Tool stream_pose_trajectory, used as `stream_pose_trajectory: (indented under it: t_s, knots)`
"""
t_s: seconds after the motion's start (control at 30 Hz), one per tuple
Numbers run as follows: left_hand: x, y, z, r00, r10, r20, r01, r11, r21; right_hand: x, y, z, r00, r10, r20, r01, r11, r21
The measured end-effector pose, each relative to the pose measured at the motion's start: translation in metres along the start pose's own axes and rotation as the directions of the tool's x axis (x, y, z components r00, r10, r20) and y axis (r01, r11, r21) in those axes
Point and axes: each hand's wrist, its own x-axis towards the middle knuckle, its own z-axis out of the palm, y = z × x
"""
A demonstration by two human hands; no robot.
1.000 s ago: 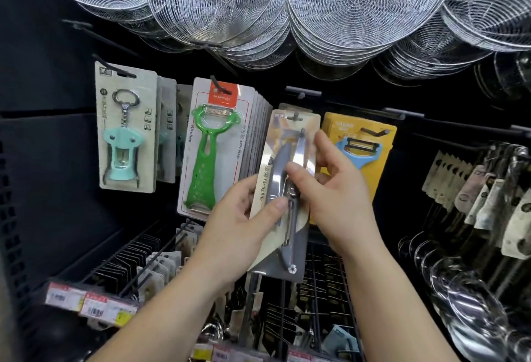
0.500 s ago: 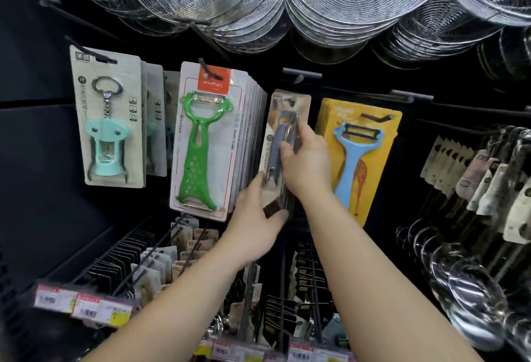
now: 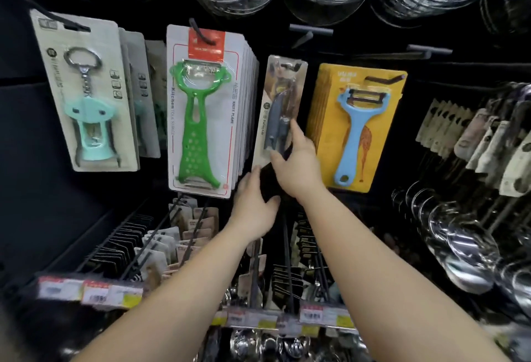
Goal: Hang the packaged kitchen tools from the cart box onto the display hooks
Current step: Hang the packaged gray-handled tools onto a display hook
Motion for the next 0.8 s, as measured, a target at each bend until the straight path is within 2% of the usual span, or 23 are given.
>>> stream_pose_trajectory:
  t_s: [0.17,0.3,0.5,0.7,0.8]
  knots:
    - [-0.031,-0.029,-0.001,0.984,-0.092,0.153,0.071,0.988,0.135,-0.053,0.039,0.02,0.982,0.158,0.107,-0.147,0.984,-0.104]
    - [-0.071,-0.043,0.008,0.955,-0.103,0.28,-0.002,0.936,0.351,-0.102,0.067,0.016,0.96,0.245,0.132,-0.217,0.956,-0.195]
    - [-0.129,-0.025,0.048,0.894,0.045,0.445,-0.239,0.889,0.39,-0.178,0.103,-0.032,0.933,0.358,-0.035,-0.346,0.865,-0.363]
    - [-0.161,0.02,0.128,0.82,0.143,0.554,-0.393,0.844,0.364,-0.293,0.123,-0.106,0.891,0.436,-0.125,-0.442,0.773,-0.456]
    - [-0.188,0.054,0.182,0.763,0.197,0.616,-0.462,0.832,0.306,-0.353,0.137,-0.156,0.831,0.523,-0.189,-0.546,0.7,-0.46]
